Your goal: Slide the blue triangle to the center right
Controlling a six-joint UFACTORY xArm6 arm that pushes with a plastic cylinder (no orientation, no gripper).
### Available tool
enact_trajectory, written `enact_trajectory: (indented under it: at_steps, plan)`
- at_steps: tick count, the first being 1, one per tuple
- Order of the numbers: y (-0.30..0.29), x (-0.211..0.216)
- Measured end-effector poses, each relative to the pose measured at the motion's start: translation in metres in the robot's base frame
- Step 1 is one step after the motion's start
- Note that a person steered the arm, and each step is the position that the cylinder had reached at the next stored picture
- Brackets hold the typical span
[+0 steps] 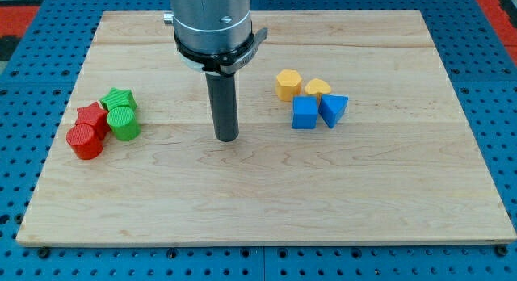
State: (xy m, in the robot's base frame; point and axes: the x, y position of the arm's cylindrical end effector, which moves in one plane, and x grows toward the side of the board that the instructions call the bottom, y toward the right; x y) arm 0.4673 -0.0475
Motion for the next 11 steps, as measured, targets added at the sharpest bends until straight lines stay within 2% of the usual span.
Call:
enact_trajectory:
  at_steps: [1, 3, 4, 7, 9, 10, 11]
  plan:
    - [0.000, 0.000]
    - [0.134, -0.009]
    - [0.156, -0.036]
    - [0.174, -0.164]
    - [0.177, -0.129]
    - [0.185, -0.098]
    - [0.206, -0.097]
